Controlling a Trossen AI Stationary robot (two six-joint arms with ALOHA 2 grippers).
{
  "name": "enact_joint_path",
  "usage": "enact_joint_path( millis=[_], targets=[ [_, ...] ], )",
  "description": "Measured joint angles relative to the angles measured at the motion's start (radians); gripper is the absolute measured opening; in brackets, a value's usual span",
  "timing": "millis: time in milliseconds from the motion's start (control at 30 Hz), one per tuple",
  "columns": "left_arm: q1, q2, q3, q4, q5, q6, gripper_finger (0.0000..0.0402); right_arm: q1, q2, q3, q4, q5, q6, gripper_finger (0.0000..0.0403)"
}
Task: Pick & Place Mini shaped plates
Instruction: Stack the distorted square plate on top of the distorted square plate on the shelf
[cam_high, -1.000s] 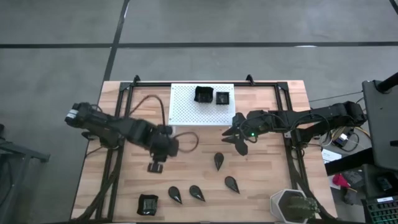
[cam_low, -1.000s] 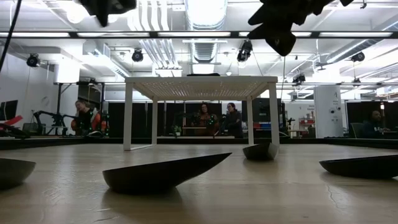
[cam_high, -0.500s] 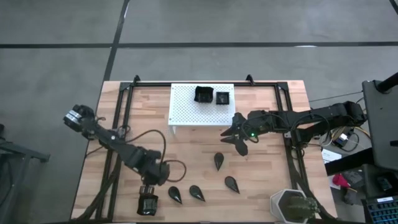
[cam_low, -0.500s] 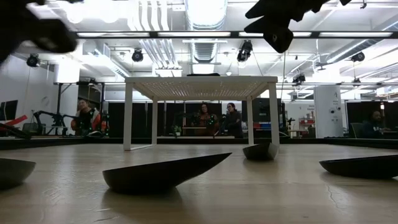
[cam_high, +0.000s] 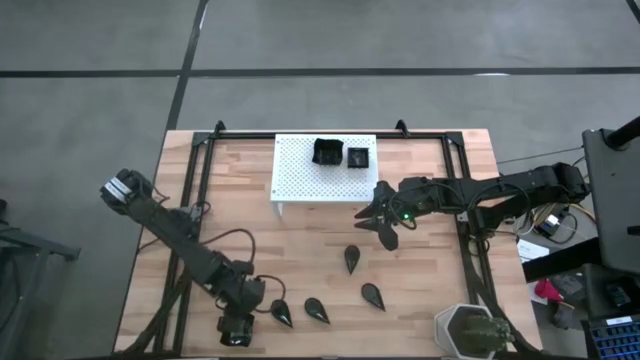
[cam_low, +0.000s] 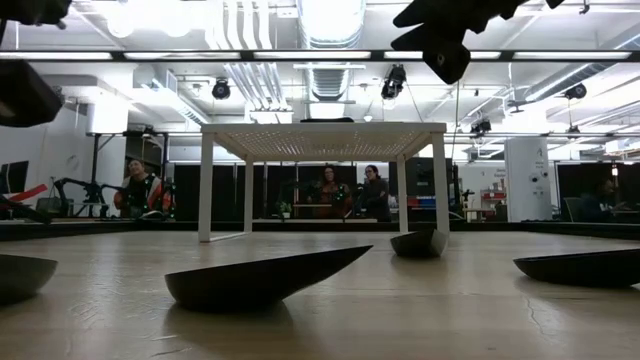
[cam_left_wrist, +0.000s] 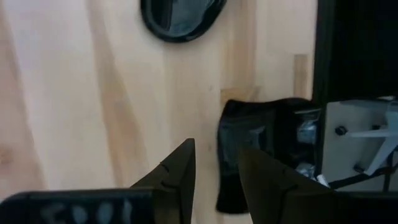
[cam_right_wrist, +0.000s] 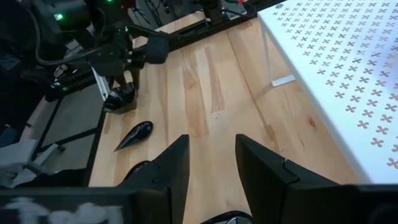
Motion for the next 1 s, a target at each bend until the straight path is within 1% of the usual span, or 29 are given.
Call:
enact_joint_path(
  millis=[367, 700, 1000],
  targets=[
    [-0.055, 0.018, -0.016, 0.021, 0.0, -0.074, 0.011, 0.0, 0.0, 0.0, 0.005, -0.004, 0.015, 0.013],
    [-0.06, 0.077, -0.016, 0.035, -0.008, -0.074, 0.011, 0.004, 0.0, 0.0, 0.008, -0.005, 0.019, 0.0117],
    [-0.064, 0.108, -0.016, 0.033, 0.018, -0.076, 0.011, 0.005, 0.0, 0.0, 0.013, -0.008, 0.018, 0.0117]
  ],
)
